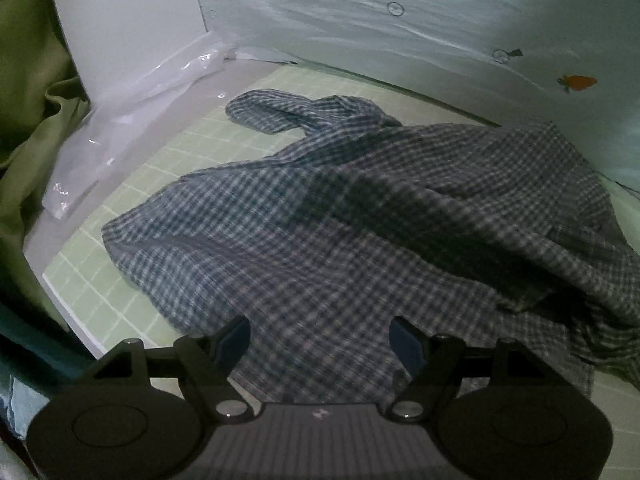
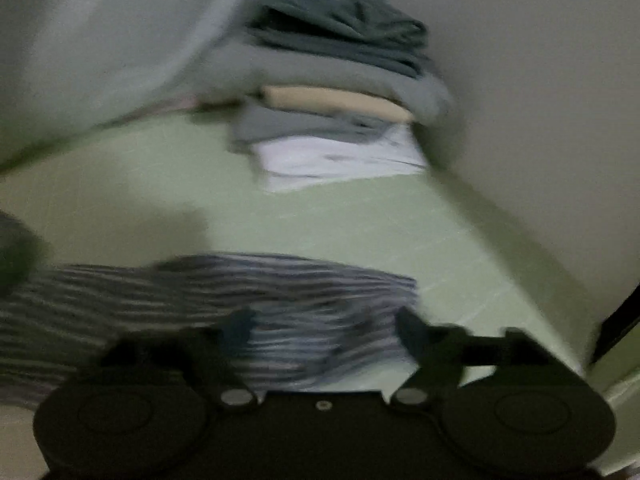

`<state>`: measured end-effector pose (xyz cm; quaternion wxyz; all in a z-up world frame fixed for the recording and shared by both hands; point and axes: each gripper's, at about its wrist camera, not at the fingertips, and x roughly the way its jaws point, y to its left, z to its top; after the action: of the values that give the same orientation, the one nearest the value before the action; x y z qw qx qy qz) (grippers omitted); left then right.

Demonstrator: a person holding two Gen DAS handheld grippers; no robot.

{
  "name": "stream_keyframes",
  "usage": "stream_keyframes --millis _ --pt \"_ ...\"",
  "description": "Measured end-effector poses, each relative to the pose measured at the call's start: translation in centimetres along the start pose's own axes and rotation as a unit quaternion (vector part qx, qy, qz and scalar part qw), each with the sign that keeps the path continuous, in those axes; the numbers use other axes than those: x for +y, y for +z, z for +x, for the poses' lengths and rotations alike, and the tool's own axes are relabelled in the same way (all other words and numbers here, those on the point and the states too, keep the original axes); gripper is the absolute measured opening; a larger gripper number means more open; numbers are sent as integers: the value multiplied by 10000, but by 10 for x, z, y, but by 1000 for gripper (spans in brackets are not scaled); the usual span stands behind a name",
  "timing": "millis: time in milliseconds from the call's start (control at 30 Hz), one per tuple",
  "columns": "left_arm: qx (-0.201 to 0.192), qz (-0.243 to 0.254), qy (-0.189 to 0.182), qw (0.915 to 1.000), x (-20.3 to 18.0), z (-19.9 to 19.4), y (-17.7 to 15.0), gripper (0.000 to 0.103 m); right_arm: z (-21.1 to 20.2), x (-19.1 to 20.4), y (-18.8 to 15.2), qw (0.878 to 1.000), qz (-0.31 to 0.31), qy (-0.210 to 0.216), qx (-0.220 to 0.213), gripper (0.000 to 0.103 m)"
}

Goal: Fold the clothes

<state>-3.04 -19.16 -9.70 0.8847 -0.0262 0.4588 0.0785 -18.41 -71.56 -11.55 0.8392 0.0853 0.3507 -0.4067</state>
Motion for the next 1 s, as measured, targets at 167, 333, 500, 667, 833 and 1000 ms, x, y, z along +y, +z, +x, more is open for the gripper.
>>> stream_keyframes --millis 167,333,500,667,833,1000 --pt "11 -77 -97 9999 35 15 24 79 -26 80 -4 9982 -261 539 -20 92" --pt "-22 -190 -281 9994 69 36 59 79 -45 148 6 9956 -376 857 -86 94" --pt "-60 -261 -574 9980 82 68 106 79 -61 210 24 9941 -321 1010 -217 94" --pt "-77 8 -1037 9946 62 108 159 79 -59 271 52 9931 -95 1125 -312 95" --pt "38 -155 -1589 9872 32 163 215 80 -37 330 87 9904 62 1348 -294 95" --pt "351 -552 -1889 9798 3 220 257 80 0 383 116 9859 -368 1626 -117 95"
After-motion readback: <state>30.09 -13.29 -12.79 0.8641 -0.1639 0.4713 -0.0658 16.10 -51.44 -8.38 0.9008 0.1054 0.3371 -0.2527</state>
